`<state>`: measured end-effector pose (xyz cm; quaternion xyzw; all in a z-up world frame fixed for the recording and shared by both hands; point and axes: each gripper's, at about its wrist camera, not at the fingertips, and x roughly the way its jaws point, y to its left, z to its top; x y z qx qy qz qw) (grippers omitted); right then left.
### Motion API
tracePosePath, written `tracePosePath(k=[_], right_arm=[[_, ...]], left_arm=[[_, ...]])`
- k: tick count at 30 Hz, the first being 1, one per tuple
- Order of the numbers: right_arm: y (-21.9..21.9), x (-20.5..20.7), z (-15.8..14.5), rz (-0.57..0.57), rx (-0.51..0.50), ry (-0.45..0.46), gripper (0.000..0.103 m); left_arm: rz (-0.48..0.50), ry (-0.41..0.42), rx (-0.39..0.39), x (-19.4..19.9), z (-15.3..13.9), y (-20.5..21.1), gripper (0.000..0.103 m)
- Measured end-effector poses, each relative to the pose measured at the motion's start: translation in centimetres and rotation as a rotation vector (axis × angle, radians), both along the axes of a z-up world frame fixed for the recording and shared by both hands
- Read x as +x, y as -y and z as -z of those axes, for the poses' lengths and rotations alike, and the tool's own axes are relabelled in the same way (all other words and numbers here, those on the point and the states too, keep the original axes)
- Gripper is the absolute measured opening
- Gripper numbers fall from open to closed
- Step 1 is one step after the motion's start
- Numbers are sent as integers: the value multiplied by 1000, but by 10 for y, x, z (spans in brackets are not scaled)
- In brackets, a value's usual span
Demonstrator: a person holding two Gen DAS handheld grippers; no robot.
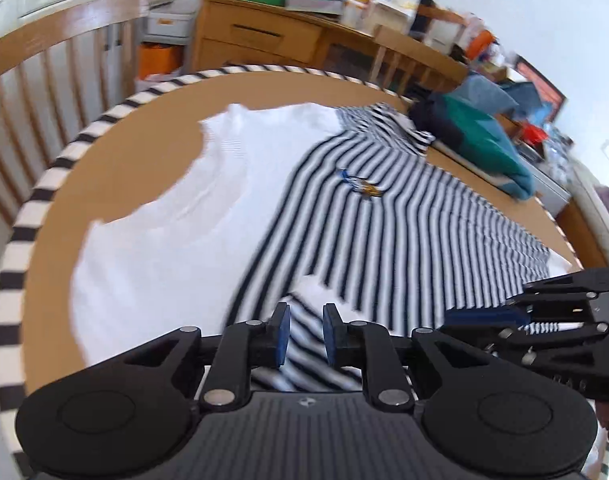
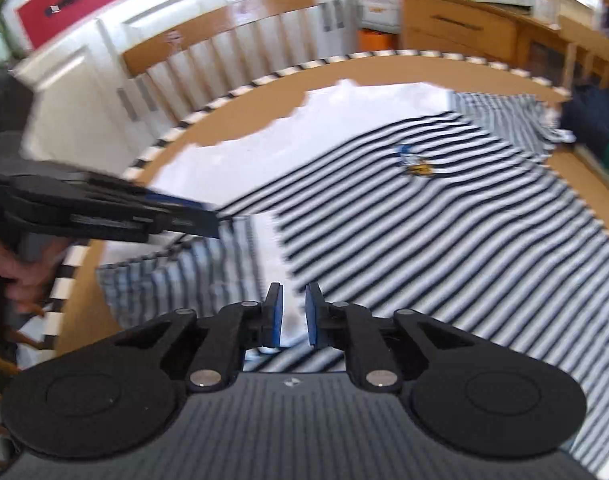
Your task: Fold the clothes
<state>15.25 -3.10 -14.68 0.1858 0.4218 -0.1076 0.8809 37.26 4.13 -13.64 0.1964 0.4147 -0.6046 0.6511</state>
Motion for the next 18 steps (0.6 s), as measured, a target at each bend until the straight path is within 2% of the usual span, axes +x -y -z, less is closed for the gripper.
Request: tracePosePath(k=[2, 3, 6, 8, 9, 11, 13, 15, 18], right_arm=[[1, 7, 16, -13, 27, -59, 12], [2, 10, 24, -19, 39, -85, 8], [16, 1, 17, -13, 75, -45, 11], [44, -13, -1, 39, 110, 32, 13], [70, -22, -11, 115, 105, 75, 21], [122, -40, -28, 268, 96, 161, 37], [180, -56, -32, 454, 98, 225, 38], [231, -68, -23, 617, 151, 277, 38], [287, -80, 8, 829, 347, 347, 36]], left_arm=[[12, 30, 55, -7, 12, 13, 18], [12, 42, 58, -9, 13, 15, 19], [25, 49, 73, -9, 7, 23, 23], [36, 43, 58, -3, -8, 41, 28], [44, 45, 32, 1, -17, 59, 32], [59, 48, -20, 10, -36, 94, 57], [75, 50, -71, 18, -55, 130, 66], [90, 53, -123, 26, -74, 165, 66], [161, 38, -142, 31, -73, 244, 66]])
